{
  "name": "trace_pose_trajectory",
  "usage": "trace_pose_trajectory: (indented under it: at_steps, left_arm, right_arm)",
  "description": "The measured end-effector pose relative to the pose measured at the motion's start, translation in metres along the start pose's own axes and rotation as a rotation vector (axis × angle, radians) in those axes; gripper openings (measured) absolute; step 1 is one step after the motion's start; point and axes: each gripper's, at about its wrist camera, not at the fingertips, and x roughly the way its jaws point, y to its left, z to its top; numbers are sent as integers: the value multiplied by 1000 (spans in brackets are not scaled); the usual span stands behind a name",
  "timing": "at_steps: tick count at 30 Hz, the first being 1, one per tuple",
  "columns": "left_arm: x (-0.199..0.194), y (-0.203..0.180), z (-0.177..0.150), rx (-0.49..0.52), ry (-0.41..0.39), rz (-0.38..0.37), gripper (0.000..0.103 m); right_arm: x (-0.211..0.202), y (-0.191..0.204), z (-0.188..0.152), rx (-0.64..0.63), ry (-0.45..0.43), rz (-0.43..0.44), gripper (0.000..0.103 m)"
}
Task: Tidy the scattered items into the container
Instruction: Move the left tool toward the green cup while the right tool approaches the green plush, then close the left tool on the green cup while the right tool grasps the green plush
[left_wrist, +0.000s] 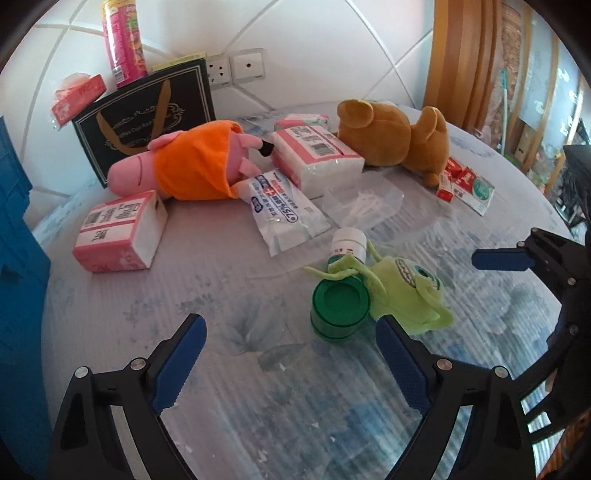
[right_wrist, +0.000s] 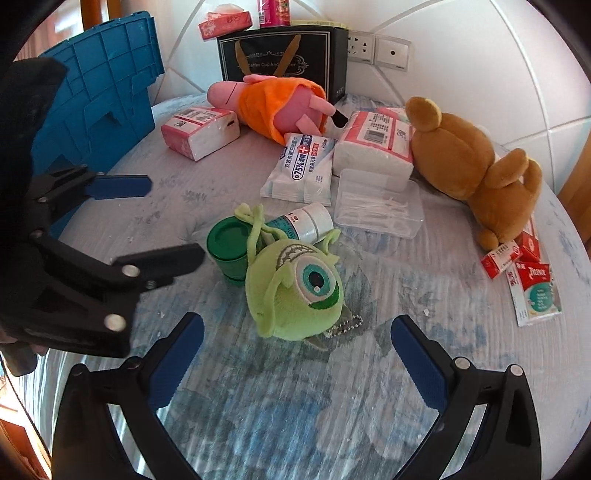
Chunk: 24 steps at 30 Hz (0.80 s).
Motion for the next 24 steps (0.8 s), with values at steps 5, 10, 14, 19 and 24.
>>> trace_pose_trajectory:
  at_steps: [5,10,14,19,24]
  left_arm:
    - [24,3,2,-25,2,-71,94]
    - [37,-3,7,7,1,-126,89]
    - [42,-4,13,16,10,-174,79]
    - [48,-1,19,2,19,-243,79]
    - [50,1,19,-11,26,-257,59]
  right_arm:
    - [16,0,2,-29,-1,30,103]
    - [28,2,6,-61,-21,53,102]
    - [36,1,8,-64,-19,62,88]
    - [39,-7,8,-54,-31,44,76]
    - [42,-14,9,-55,-27,37,56]
